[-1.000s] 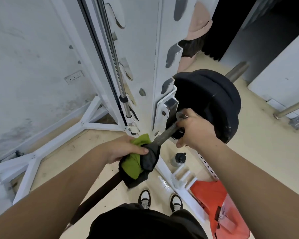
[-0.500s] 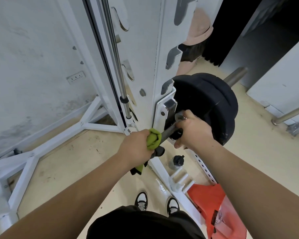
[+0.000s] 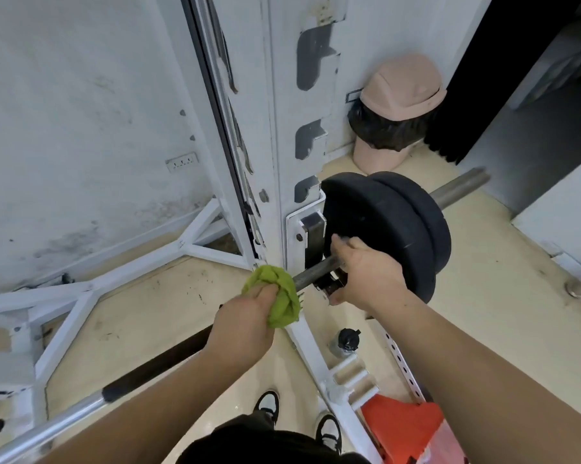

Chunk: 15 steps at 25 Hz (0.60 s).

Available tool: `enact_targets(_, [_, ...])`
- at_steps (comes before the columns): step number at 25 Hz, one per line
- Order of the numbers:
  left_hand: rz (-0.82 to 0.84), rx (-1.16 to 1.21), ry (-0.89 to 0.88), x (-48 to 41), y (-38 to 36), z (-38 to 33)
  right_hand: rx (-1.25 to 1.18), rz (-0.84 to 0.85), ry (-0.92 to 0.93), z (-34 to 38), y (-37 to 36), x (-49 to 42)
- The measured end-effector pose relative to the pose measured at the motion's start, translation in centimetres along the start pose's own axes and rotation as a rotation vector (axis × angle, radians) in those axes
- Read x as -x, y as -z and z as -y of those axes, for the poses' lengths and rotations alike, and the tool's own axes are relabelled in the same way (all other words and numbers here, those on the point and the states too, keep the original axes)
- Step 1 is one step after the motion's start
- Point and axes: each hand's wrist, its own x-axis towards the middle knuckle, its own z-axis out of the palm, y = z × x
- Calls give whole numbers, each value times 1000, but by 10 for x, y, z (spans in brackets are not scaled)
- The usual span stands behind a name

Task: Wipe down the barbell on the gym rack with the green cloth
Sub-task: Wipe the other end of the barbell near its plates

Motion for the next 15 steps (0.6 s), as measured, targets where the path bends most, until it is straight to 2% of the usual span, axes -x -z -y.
enact_targets(3, [-94, 150, -103, -36, -7, -36, 54, -47, 53, -7, -2, -7])
enact_targets(7, [1, 288, -69, -73, -32, -66, 47, -146, 66, -10, -15, -5])
enact_targets(9, [26, 186, -53, -57, -36, -54, 40, -152, 71, -13, -15, -3])
enact_targets(11, [-23, 72, 0, -32, -31, -34, -8, -104, 73, -14, -11, 0])
enact_targets(13, [-69, 1, 78, -12, -26, -22, -32, -75, 93, -15, -13, 5])
enact_targets(15, [-43, -54, 165, -18, -21, -32, -45, -74, 93, -14, -15, 7])
